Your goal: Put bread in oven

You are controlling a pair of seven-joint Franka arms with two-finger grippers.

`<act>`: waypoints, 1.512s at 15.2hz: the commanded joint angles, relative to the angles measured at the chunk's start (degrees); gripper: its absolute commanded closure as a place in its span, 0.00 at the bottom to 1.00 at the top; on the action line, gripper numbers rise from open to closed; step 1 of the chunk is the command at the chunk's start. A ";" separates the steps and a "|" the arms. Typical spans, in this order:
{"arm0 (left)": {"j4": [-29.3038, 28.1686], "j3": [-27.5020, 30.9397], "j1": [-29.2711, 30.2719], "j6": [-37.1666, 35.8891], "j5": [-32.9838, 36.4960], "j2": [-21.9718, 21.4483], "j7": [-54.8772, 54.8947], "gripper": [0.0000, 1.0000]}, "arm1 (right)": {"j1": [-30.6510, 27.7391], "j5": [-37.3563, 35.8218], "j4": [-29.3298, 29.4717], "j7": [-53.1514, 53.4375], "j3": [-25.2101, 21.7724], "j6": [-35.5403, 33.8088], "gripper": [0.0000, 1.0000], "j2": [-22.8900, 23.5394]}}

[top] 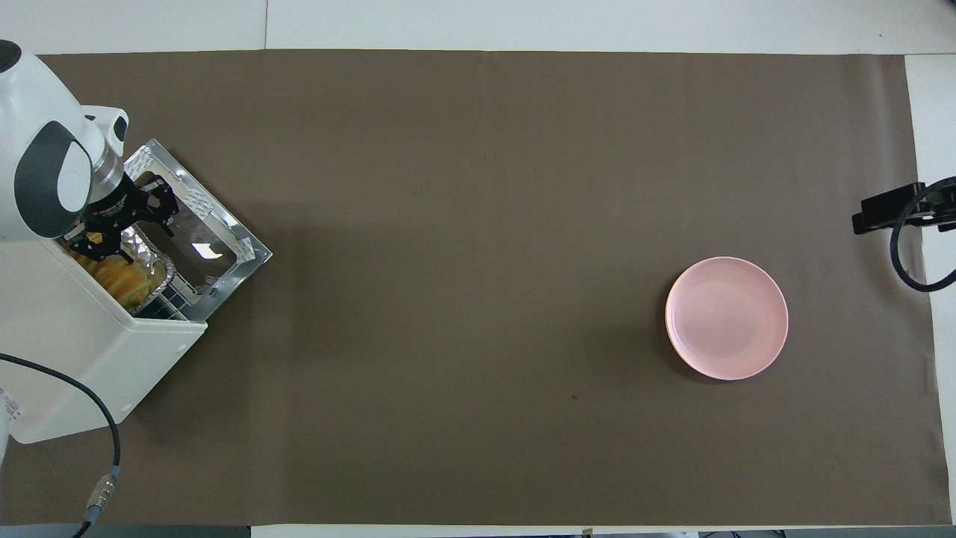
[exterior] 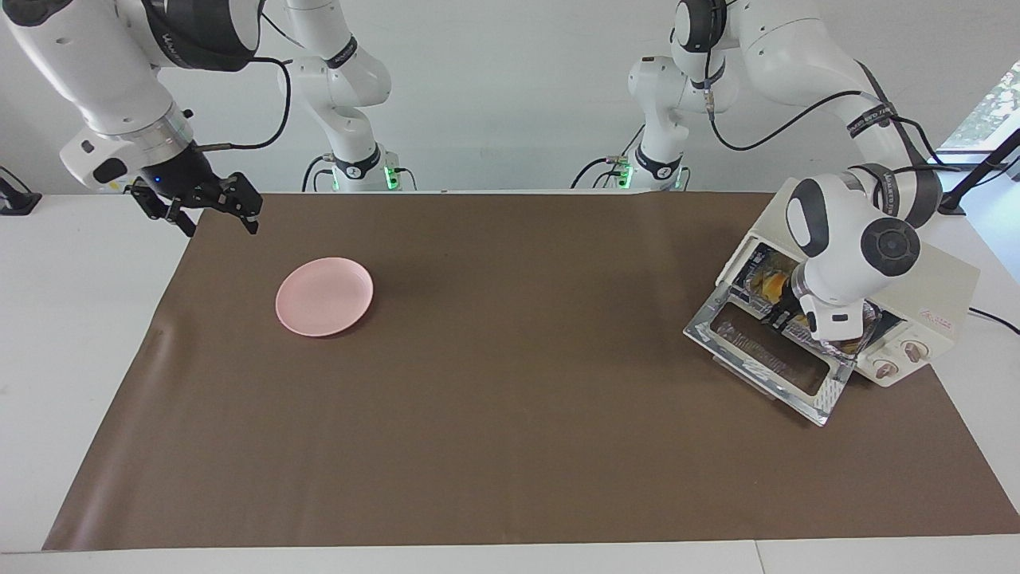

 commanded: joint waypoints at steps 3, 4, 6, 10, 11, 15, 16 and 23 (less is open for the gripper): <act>0.84 0.24 -0.79 0.94 1.16 -0.98 0.45 0.00 | -0.06 0.66 -1.25 0.96 0.15 0.08 0.00 -1.21; 2.15 0.15 -1.31 0.41 2.29 -0.98 0.62 0.00 | -0.06 0.66 -1.25 0.96 0.15 0.08 0.00 -1.21; 3.48 0.15 -2.01 -0.03 3.09 -1.06 0.80 0.00 | -0.06 0.66 -1.25 1.05 0.15 0.08 0.00 -1.21; 4.45 -0.02 -3.86 -0.12 3.09 -1.68 0.80 0.00 | -0.06 0.66 -1.25 1.05 0.15 0.08 0.00 -1.21; 4.80 -0.02 -4.82 0.23 3.27 -1.68 0.80 0.00 | -0.06 0.66 -1.33 0.96 0.15 0.08 0.00 -1.21; 6.46 -0.20 -5.36 0.85 3.01 -1.50 5.08 0.00 | -0.06 0.66 -1.25 0.96 0.15 0.08 0.00 -1.21; 6.73 -0.20 -5.36 0.24 2.66 -1.85 9.28 0.00 | -0.06 0.66 -1.33 0.96 0.15 0.08 0.00 -1.21; 3.32 -0.02 -4.91 -10.29 2.66 -14.14 20.58 0.00 | -0.06 0.66 -1.33 1.05 0.15 0.08 0.00 -1.21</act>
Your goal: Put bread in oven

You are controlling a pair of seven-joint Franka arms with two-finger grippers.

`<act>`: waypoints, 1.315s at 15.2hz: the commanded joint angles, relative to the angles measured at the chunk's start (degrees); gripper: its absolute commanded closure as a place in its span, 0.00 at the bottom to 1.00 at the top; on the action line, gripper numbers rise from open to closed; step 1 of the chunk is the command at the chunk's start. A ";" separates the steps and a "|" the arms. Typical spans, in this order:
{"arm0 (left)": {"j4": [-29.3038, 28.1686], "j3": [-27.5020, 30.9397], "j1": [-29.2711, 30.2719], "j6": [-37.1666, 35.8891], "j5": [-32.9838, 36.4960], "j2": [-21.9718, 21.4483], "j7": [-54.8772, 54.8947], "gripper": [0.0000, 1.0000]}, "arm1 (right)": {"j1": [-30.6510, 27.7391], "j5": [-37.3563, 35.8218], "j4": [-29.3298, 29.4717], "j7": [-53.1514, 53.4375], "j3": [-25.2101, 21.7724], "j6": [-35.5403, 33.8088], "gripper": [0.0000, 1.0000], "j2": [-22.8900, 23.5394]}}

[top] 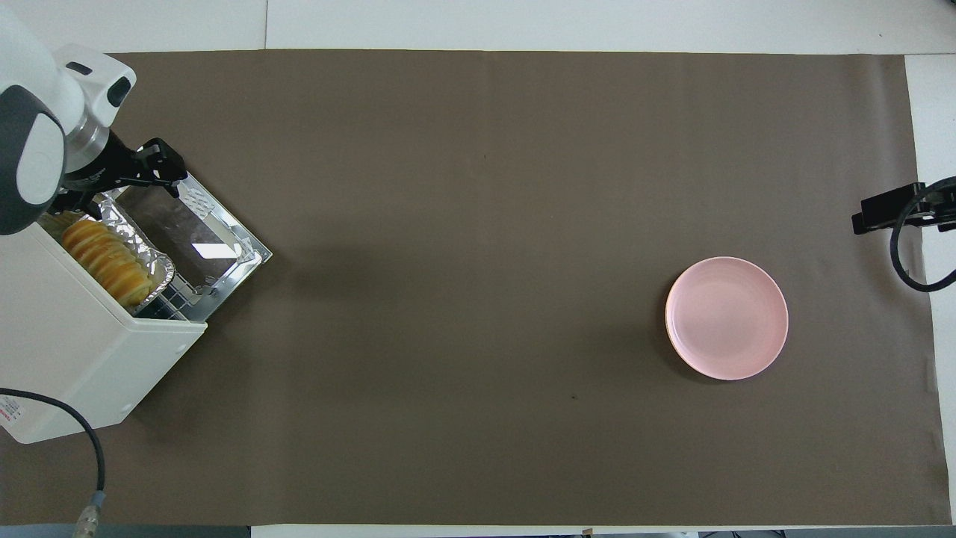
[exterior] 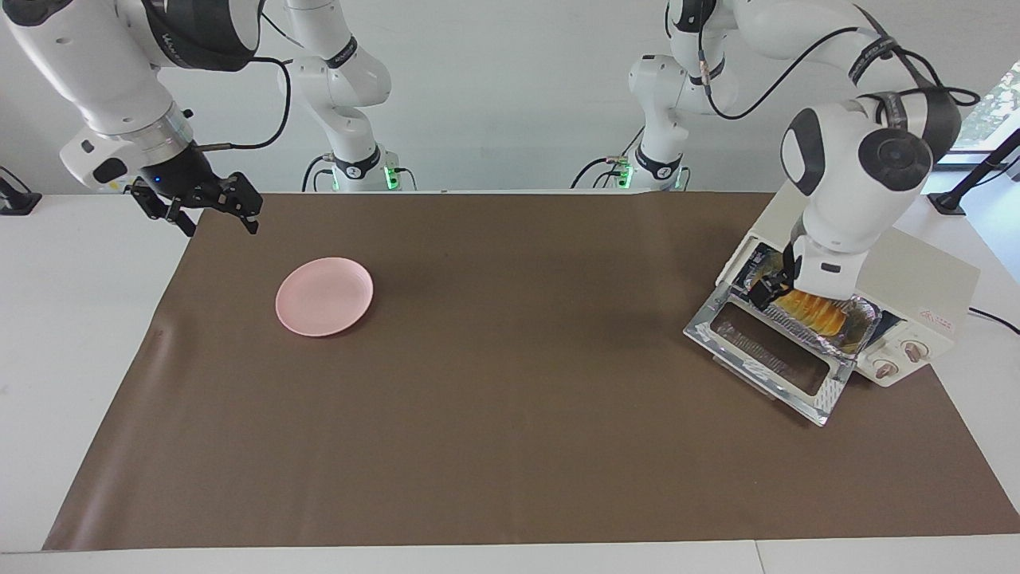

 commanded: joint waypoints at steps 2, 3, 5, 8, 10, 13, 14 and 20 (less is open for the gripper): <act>-4.85 -0.24 0.12 -5.60 0.33 -8.90 4.29 0.00 | -0.06 0.66 -1.33 1.05 0.06 0.08 0.00 -1.21; -5.20 -0.16 0.22 -5.95 0.33 -9.87 6.40 0.00 | -0.06 0.66 -1.25 0.96 0.15 0.08 0.00 -1.21; -7.73 -1.11 3.18 -5.26 0.41 -12.84 7.47 0.00 | -0.06 0.66 -1.24 0.96 0.06 0.08 0.00 -1.21; -8.01 -13.62 16.67 -5.25 0.33 -13.82 14.04 0.00 | -0.06 0.66 -1.33 0.96 0.15 0.08 0.00 -1.21; -8.10 -16.76 18.67 -6.13 0.33 -14.53 14.15 0.00 | -0.06 0.66 -1.24 0.96 0.15 0.08 0.00 -1.21; -7.84 -16.94 18.50 -2.99 0.07 -14.01 14.33 0.00 | -0.06 0.66 -1.33 0.96 0.06 0.08 0.00 -1.21; -7.84 -16.94 17.98 -2.71 0.15 -13.83 14.59 0.00 | -0.06 0.66 -1.25 0.96 0.06 0.08 0.00 -1.21; -5.30 -17.56 17.97 -2.62 -4.07 -12.34 15.03 0.00 | -0.06 0.66 -1.25 0.96 0.15 0.08 0.00 -1.21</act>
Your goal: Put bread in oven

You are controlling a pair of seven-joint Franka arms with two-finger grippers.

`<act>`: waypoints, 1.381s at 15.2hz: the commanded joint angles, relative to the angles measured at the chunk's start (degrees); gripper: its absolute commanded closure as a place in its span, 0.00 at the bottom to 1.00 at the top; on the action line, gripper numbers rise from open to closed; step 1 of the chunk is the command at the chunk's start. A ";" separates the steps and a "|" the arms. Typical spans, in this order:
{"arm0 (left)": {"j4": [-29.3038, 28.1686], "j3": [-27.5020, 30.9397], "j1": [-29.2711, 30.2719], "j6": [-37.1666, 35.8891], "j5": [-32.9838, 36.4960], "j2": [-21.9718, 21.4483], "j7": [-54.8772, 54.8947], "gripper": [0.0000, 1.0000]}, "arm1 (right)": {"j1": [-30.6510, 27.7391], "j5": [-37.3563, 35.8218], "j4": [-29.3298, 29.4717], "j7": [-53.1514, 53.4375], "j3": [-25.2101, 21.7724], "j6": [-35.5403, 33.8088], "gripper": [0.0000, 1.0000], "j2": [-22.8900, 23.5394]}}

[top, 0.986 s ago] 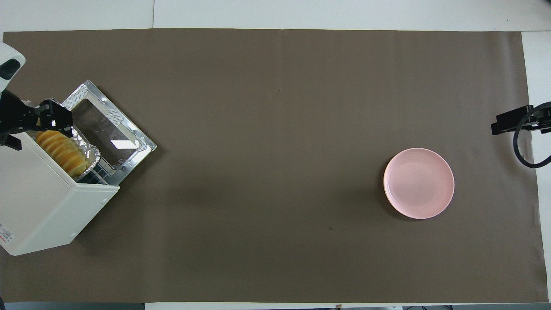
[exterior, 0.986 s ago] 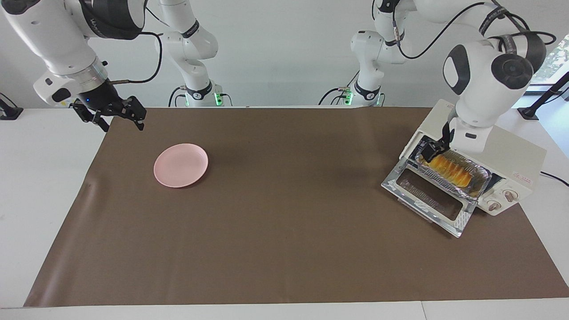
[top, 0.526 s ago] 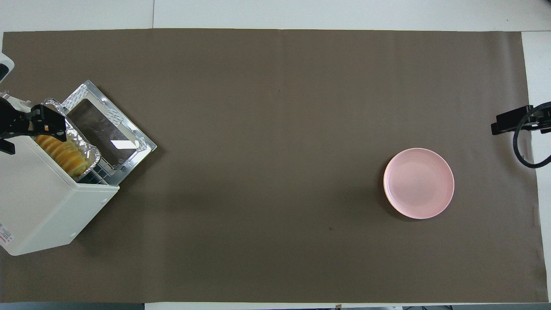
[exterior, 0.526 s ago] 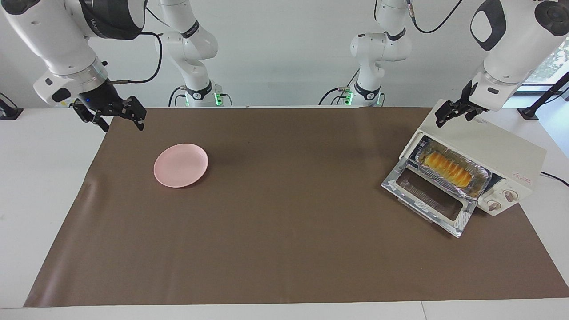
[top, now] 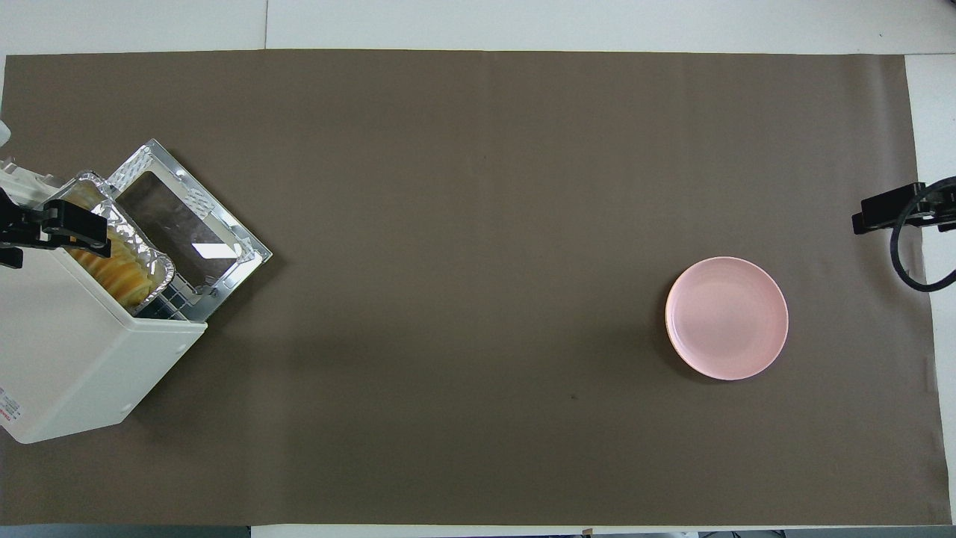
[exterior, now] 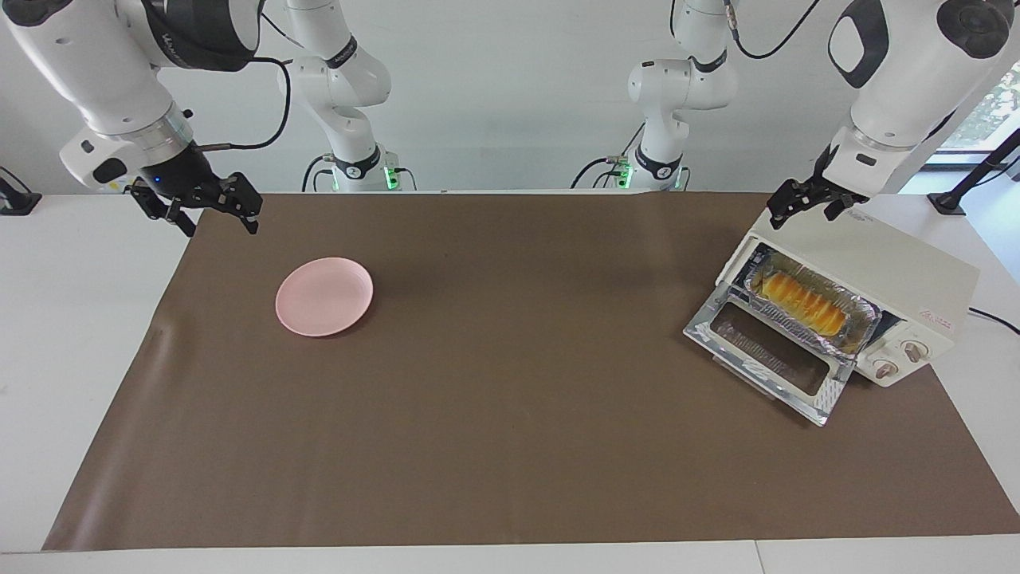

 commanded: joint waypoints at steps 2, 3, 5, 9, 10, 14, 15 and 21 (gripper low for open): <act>0.94 -0.10 0.22 1.15 -1.14 0.39 1.15 0.00 | -0.06 0.66 -1.24 0.96 0.15 0.08 0.00 -1.21; 0.94 -0.10 0.22 1.06 -1.14 0.30 1.15 0.00 | -0.06 0.66 -1.24 1.05 0.15 0.08 0.00 -1.21; 0.76 -0.10 0.13 0.80 -1.58 0.12 1.33 0.00 | -0.06 0.66 -1.24 0.96 0.15 0.08 0.00 -1.21; 0.94 -0.10 -0.05 0.88 -1.84 -0.31 1.68 0.00 | -0.06 0.66 -1.24 0.96 0.15 0.08 0.00 -1.21; 1.11 -0.10 -0.05 1.15 -1.93 -0.40 1.77 0.00 | -0.06 0.66 -1.33 1.05 0.15 0.08 0.00 -1.21; 0.94 -0.10 -0.05 2.20 -1.93 -0.49 2.03 0.00 | -0.06 0.66 -1.33 0.96 0.15 0.08 0.00 -1.21; 0.94 -0.10 -0.05 2.38 -1.93 -0.49 2.03 0.00 | -0.06 0.66 -1.33 0.96 0.15 0.08 0.00 -1.21; 0.85 -0.10 -0.13 2.47 -2.02 -0.49 2.03 0.00 | -0.06 0.66 -1.33 0.96 0.06 0.08 0.00 -1.21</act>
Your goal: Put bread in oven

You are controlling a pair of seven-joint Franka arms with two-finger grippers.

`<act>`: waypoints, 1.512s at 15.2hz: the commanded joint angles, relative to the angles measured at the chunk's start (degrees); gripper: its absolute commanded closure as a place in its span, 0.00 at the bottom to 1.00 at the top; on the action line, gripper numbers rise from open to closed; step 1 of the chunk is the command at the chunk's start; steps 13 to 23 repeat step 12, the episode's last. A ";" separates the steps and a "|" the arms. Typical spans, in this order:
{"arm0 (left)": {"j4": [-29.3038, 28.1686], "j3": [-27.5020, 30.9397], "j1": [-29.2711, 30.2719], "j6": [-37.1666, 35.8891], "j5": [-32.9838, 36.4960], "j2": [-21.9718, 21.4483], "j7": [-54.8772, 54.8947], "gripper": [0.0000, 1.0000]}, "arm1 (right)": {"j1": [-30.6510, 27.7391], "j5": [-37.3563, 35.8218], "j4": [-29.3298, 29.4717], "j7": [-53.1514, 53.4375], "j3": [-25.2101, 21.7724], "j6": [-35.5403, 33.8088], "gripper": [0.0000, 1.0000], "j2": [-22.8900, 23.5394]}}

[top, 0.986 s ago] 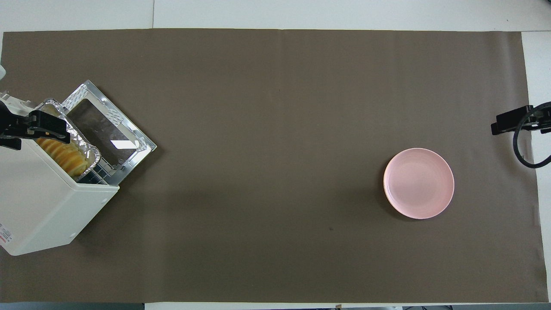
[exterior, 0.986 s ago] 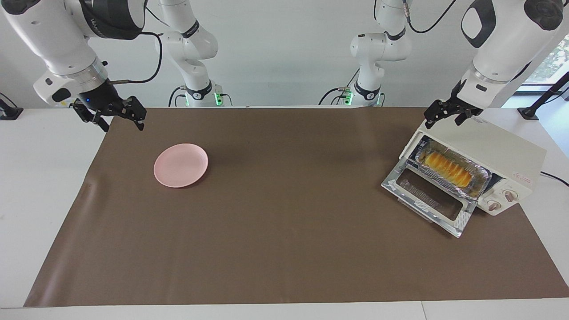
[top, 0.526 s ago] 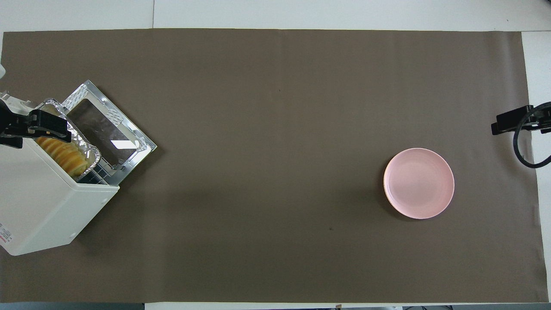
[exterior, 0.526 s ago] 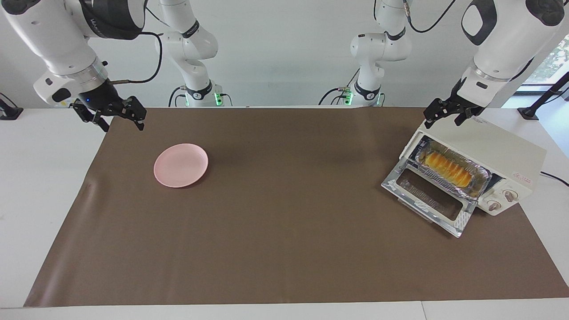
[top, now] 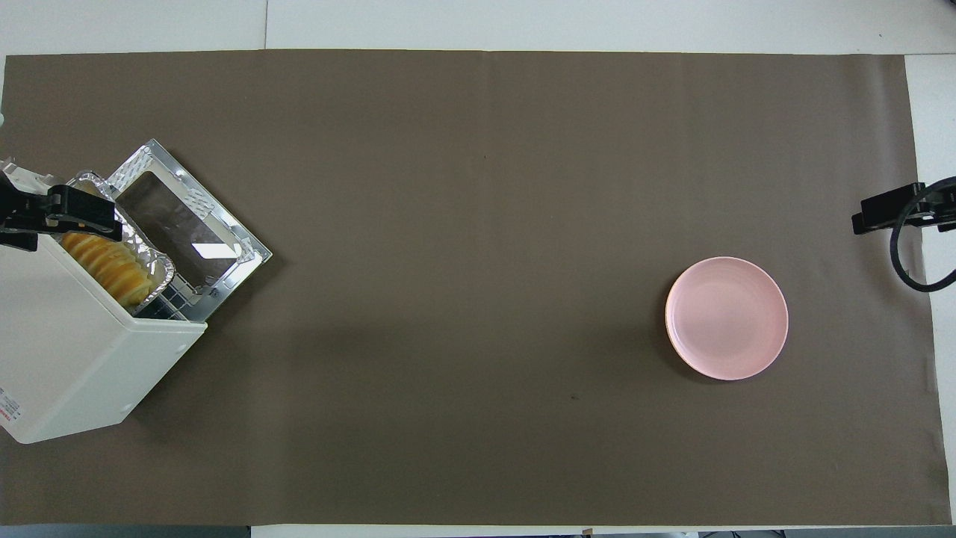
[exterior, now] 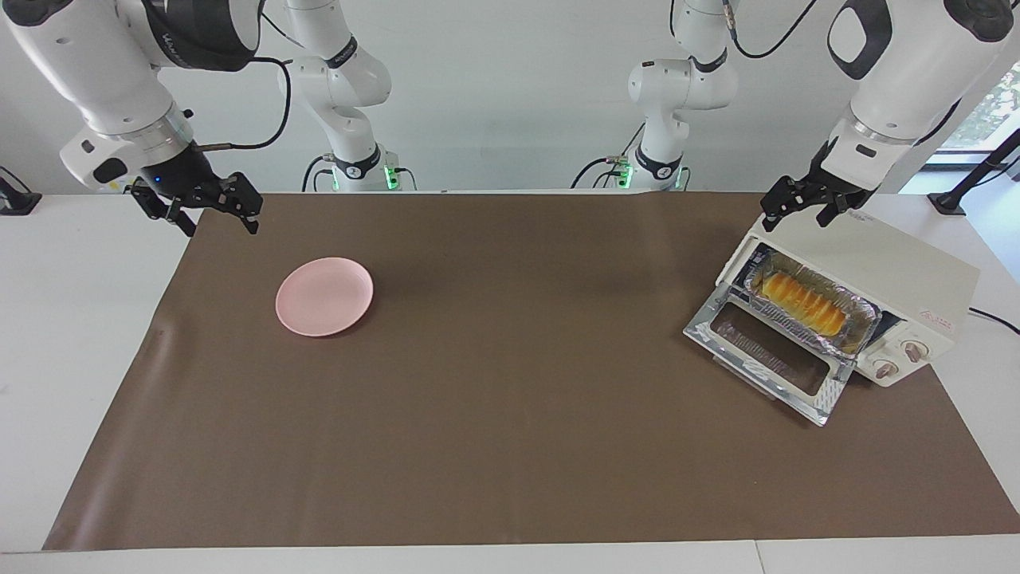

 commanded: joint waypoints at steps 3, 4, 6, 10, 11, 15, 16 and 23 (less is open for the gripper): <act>-0.13 0.07 -0.01 1.23 -0.82 -0.52 1.53 0.00 | -0.06 0.66 -1.24 0.96 0.15 0.08 0.00 -1.21; -0.05 0.07 -0.09 1.14 -0.82 -0.61 1.70 0.00 | -0.06 0.66 -1.24 1.05 0.15 0.08 0.00 -1.21; 0.31 0.07 -0.09 0.88 -0.64 -0.79 1.71 0.00 | -0.06 0.66 -1.24 0.96 0.06 0.08 0.00 -1.21; 0.04 -0.01 -0.09 0.79 -0.55 -0.88 2.58 0.00 | -0.06 0.66 -1.24 0.96 0.15 0.08 0.00 -1.21; 0.04 -0.01 -0.09 0.61 -0.55 -0.88 2.93 0.00 | -0.06 0.66 -1.24 0.96 0.15 0.08 0.00 -1.21; 0.04 -0.01 -0.09 0.52 -0.55 -0.96 2.94 0.00 | -0.06 0.66 -1.33 0.96 0.15 0.08 0.00 -1.21; 0.04 -0.01 -0.09 0.52 -0.55 -0.96 2.94 0.00 | -0.06 0.66 -1.33 0.96 0.15 0.08 0.00 -1.21; 0.04 -0.01 -0.09 0.52 -0.55 -0.96 2.94 0.00 | -0.06 0.66 -1.33 0.96 0.15 0.08 0.00 -1.21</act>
